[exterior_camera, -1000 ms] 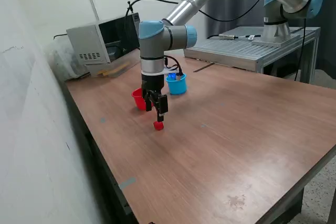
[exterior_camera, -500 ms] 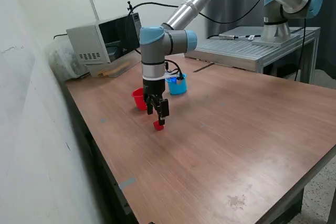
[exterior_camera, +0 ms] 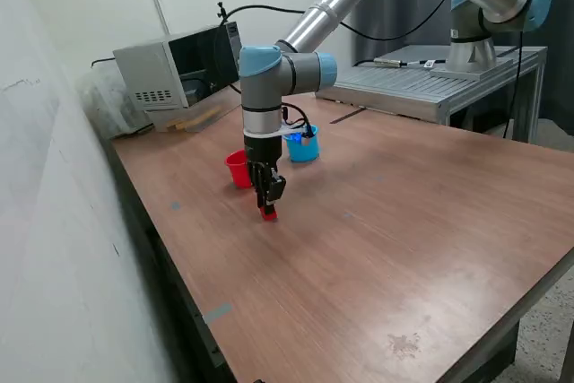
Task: Place red objects in the red bin, and blue objects in the blue bin.
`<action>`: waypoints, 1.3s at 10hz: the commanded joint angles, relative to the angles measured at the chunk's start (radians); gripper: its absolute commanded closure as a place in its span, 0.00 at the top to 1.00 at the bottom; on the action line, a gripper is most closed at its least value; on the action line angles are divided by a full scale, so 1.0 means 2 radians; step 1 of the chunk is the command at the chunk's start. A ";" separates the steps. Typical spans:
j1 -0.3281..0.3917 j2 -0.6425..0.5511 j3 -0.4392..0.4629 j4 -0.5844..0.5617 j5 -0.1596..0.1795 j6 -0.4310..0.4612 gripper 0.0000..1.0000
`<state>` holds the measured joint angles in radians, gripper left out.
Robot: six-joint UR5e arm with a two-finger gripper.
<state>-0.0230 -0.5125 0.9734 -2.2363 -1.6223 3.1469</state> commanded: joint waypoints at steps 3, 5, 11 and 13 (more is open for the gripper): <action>0.001 0.000 0.000 0.000 -0.002 -0.004 0.00; 0.001 -0.016 0.000 0.004 -0.006 -0.006 0.00; -0.027 -0.205 0.108 0.050 -0.017 -0.028 0.00; -0.075 -0.201 0.113 0.051 -0.016 -0.028 0.00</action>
<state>-0.1101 -0.9075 1.1857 -2.1388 -1.6552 3.0963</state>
